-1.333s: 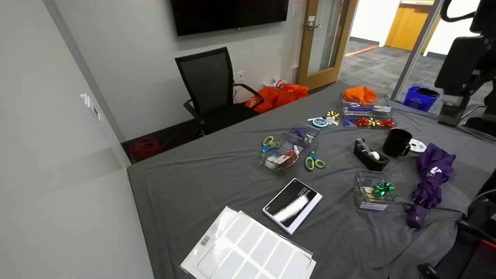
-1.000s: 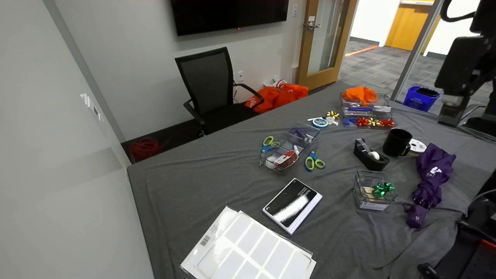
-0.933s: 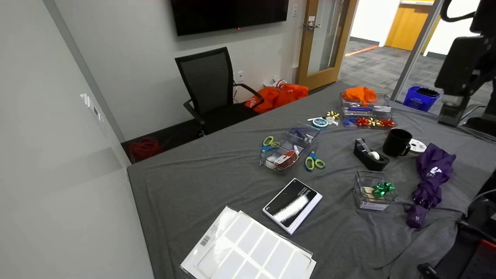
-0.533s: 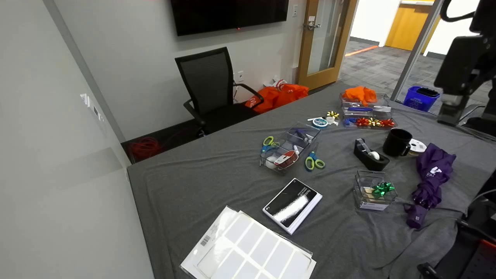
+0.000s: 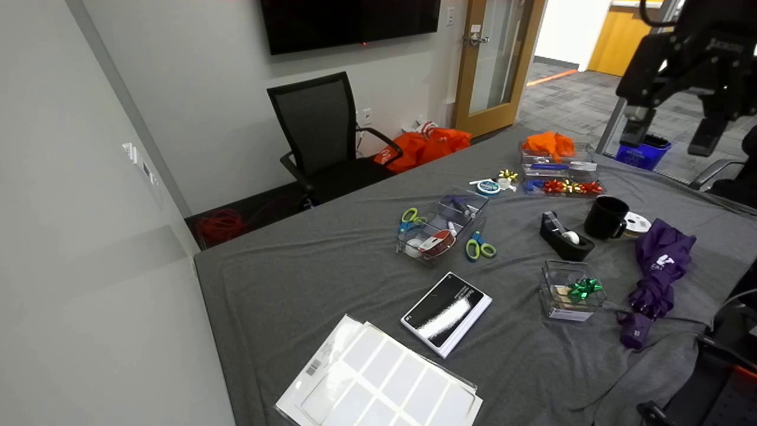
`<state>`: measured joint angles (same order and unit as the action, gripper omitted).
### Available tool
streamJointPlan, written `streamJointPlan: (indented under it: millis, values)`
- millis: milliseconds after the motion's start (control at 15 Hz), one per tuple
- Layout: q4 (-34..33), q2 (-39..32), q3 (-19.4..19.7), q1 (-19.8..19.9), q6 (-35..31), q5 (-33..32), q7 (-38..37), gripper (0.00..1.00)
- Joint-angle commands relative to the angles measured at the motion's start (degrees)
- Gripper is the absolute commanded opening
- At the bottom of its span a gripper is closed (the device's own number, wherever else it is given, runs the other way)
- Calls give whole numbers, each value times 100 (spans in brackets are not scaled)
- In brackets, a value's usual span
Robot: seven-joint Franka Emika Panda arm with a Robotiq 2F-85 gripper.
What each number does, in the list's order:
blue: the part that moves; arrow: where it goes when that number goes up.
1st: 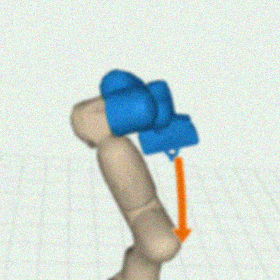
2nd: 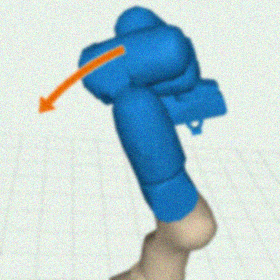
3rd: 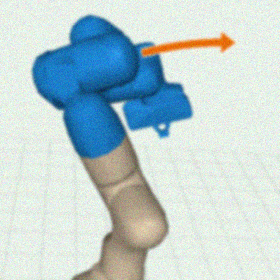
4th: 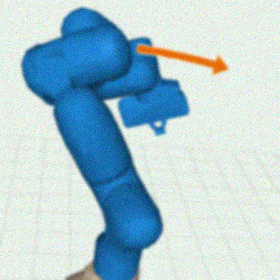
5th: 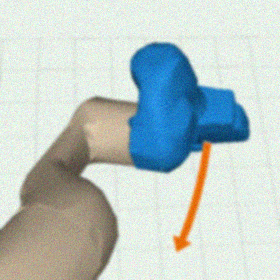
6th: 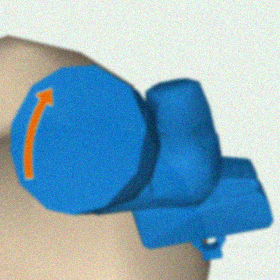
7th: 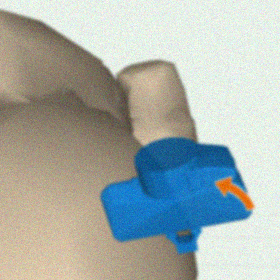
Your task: Move one red ribbon to the left tray
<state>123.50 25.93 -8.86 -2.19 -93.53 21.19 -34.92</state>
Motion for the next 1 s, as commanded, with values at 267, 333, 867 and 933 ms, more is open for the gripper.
streamJointPlan:
  millis: [267,333,867,933]
  values:
    - [-864,-1272,197,314,-700,-412,-181,100]
    - [-1032,-1424,223,327,-693,-597,-200,100]
    - [-1409,-1713,393,217,-719,-1048,-265,100]
    - [-1409,-1712,391,209,-719,-1048,-265,100]
